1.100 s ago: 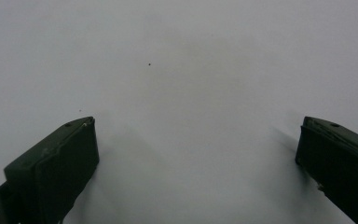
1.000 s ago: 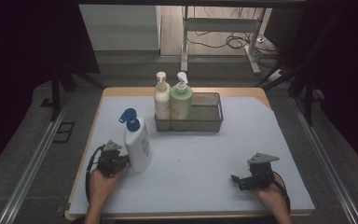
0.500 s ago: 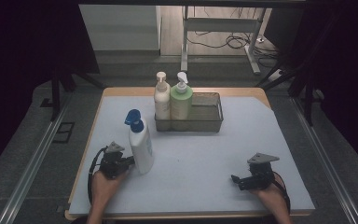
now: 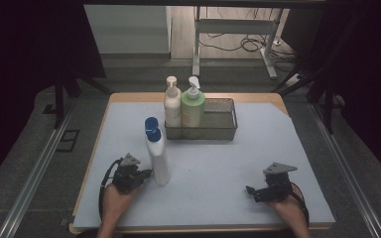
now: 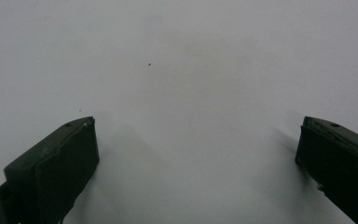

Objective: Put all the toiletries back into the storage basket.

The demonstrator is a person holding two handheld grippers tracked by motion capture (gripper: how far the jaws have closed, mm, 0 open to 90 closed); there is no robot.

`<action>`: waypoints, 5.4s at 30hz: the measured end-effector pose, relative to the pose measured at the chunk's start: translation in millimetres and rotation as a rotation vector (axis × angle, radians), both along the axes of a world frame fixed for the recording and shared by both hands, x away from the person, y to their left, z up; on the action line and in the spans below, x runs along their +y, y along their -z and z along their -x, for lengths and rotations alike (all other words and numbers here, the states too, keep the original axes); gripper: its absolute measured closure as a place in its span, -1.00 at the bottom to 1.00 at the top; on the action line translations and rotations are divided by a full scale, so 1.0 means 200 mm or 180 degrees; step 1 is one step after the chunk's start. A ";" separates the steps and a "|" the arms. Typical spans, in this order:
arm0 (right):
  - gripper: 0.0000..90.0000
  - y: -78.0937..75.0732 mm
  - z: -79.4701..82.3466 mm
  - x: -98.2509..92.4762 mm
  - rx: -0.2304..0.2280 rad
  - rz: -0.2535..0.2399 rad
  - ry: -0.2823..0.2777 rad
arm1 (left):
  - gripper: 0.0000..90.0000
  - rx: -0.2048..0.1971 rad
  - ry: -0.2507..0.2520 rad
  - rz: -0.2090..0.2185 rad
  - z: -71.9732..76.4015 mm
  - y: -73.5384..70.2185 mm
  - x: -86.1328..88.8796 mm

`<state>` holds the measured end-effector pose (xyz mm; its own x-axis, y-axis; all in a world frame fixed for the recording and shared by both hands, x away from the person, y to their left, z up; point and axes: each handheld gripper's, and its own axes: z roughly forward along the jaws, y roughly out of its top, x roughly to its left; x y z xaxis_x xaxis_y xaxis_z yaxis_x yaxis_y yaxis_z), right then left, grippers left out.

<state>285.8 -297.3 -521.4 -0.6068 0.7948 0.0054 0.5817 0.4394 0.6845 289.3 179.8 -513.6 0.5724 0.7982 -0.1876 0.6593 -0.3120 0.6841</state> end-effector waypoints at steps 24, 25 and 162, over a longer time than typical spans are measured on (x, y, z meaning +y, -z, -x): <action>-1.00 0.00 0.00 0.00 0.0011 0.0021 -0.0014 | 0.99 0.0020 0.0401 0.0005 0.02 0.01 -0.17; -1.00 0.00 0.00 0.00 0.0010 0.0018 -0.0013 | 0.99 0.0020 0.0409 -0.0004 0.02 0.01 -0.17; -0.18 -0.54 -0.17 1.35 -0.0649 -0.0393 -0.0817 | -0.73 -0.0226 -0.0101 -0.0448 0.19 0.05 0.05</action>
<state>320.6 -26.4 -414.0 -0.7853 0.6171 -0.0499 0.3087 0.4602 0.8324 251.9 189.1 -523.5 0.5544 0.8316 -0.0328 0.6219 -0.3878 0.6803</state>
